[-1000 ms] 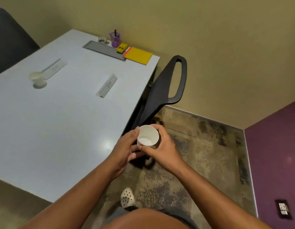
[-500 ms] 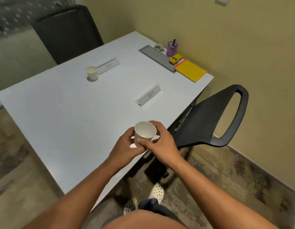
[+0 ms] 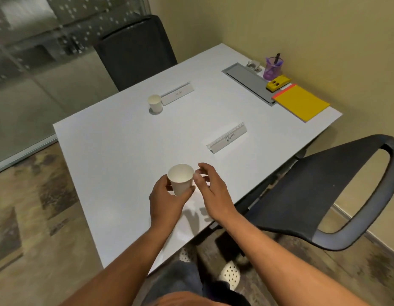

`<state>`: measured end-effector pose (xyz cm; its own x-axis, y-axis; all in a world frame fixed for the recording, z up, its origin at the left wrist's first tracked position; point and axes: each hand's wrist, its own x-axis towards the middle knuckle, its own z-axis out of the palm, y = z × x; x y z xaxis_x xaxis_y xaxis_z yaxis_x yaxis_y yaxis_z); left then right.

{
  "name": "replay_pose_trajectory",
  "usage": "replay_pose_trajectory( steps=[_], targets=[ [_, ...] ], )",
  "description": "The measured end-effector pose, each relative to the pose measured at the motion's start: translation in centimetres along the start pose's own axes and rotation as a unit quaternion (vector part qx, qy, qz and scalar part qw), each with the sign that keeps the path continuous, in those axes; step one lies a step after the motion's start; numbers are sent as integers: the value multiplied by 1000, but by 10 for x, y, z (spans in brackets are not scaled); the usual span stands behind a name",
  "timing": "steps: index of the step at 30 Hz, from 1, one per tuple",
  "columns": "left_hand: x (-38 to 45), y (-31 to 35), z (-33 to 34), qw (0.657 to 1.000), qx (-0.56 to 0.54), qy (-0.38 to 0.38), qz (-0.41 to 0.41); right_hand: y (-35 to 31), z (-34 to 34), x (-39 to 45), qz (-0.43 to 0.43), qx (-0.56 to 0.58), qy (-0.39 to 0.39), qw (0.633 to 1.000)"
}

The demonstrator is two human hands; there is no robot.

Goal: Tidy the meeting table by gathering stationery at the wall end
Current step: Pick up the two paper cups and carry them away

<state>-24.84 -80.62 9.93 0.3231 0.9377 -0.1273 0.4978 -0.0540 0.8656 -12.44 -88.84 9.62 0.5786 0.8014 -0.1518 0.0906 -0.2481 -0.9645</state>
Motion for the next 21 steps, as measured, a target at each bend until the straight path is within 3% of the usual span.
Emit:
replay_pose_trajectory(
  steps=[6, 12, 18, 21],
  targets=[
    [32, -15, 22, 1000, 3, -13, -7, 52, 4, 18, 39, -109, 72, 991],
    [86, -31, 54, 999, 15, -44, 7, 103, 18, 61, 43, -259, 40, 964],
    [153, -49, 87, 995, 16, -92, 25, 146, 33, 114, -13, -453, -10, 891],
    [182, -53, 100, 992, 30, -114, 51, 160, 33, 136, -29, -470, -45, 881]
  ],
)
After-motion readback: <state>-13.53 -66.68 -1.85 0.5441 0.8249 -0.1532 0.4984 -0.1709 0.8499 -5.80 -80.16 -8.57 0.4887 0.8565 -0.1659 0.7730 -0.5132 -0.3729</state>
